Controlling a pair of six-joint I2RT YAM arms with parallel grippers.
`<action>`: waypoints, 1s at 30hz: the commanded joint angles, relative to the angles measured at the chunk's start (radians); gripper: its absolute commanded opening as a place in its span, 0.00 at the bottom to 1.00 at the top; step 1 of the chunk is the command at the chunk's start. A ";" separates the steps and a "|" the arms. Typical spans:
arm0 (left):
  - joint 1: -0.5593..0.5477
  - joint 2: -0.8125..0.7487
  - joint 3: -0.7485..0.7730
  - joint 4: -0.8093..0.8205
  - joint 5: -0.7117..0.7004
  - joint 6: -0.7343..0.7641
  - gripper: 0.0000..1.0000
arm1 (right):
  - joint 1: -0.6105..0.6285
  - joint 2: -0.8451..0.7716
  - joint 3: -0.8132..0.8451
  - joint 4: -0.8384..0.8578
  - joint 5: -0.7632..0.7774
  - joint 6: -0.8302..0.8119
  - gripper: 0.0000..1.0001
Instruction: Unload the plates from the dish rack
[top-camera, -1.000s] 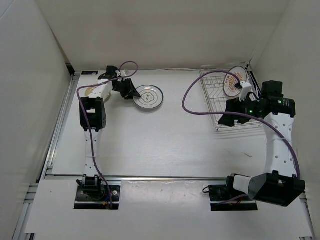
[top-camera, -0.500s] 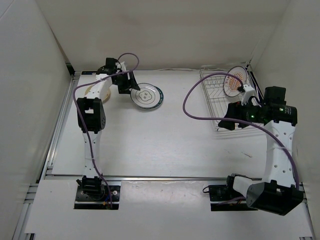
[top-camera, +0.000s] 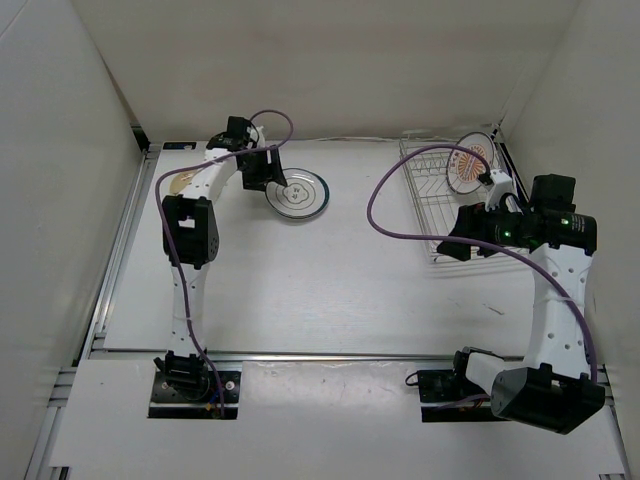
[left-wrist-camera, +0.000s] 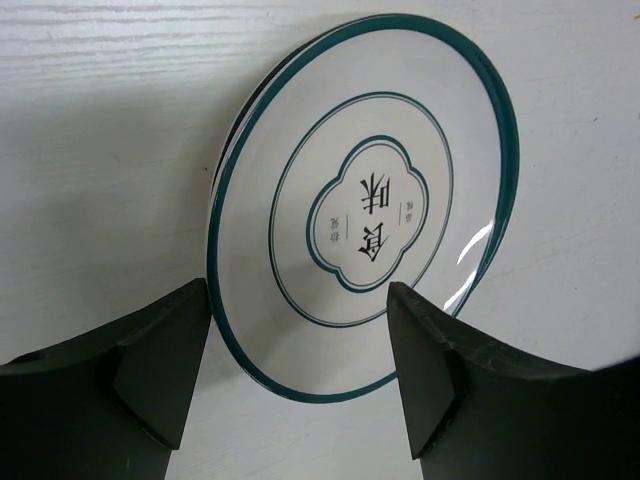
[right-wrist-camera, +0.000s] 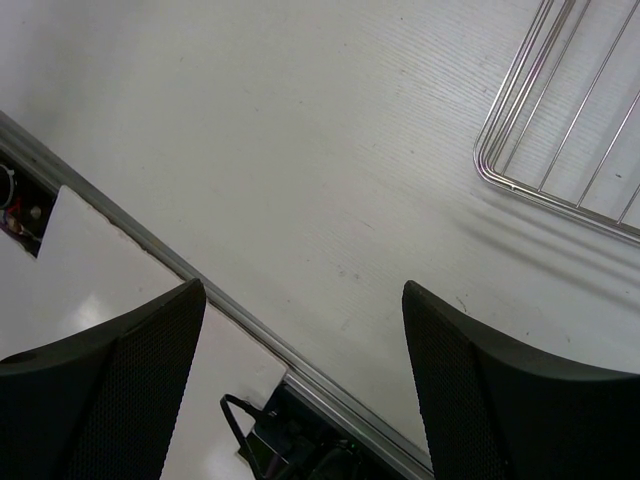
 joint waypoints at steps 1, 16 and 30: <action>-0.009 -0.068 -0.021 -0.007 -0.042 0.013 0.81 | -0.006 -0.019 -0.003 0.029 -0.039 0.008 0.83; -0.027 -0.139 -0.083 -0.016 -0.151 0.013 0.83 | -0.006 -0.010 0.017 0.105 0.083 0.074 0.84; -0.027 -0.565 -0.304 -0.026 0.186 0.125 0.95 | -0.006 0.429 0.431 0.380 0.620 0.301 0.84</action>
